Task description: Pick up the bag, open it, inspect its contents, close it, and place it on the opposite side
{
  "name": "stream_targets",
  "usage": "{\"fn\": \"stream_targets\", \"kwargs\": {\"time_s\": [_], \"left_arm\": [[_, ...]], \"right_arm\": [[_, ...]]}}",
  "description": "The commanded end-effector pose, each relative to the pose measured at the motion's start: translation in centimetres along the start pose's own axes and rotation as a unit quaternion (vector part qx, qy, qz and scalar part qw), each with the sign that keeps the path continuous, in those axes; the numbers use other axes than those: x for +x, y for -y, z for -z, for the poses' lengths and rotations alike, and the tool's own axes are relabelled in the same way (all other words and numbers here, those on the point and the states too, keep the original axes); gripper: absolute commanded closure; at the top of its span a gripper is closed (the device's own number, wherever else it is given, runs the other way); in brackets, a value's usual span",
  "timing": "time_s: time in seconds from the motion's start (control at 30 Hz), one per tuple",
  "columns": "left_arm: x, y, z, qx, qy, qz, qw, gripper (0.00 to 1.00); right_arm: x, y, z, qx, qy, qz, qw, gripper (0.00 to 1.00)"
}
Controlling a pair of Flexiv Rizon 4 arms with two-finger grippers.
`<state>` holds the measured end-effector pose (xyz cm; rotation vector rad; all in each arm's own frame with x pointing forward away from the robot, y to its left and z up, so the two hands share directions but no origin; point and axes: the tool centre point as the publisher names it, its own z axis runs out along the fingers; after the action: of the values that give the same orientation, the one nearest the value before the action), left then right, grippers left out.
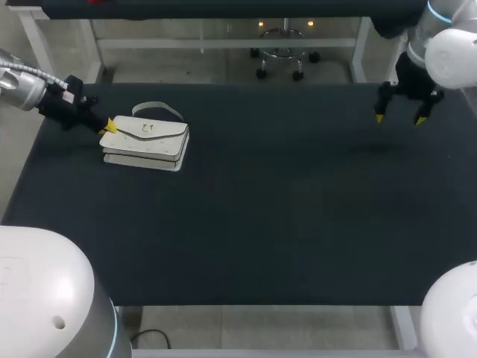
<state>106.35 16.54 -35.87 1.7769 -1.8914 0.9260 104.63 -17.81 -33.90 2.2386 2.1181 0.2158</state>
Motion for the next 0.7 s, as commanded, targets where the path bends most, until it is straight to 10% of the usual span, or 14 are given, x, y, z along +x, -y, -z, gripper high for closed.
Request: {"fn": "stream_targets", "kwargs": {"time_s": [0.03,0.7], "left_arm": [[-2.7,2.3,1.8,-0.014,-0.014,0.004,1.000,1.00],[-9.2,5.7,6.6,0.038,-0.025,0.053,0.998,1.00]], "right_arm": [[-1.2,-0.5,0.2,0.001,0.008,-0.002,1.000,0.00],[-4.2,-2.1,2.1,-0.024,0.040,-0.009,0.999,0.00]]}}
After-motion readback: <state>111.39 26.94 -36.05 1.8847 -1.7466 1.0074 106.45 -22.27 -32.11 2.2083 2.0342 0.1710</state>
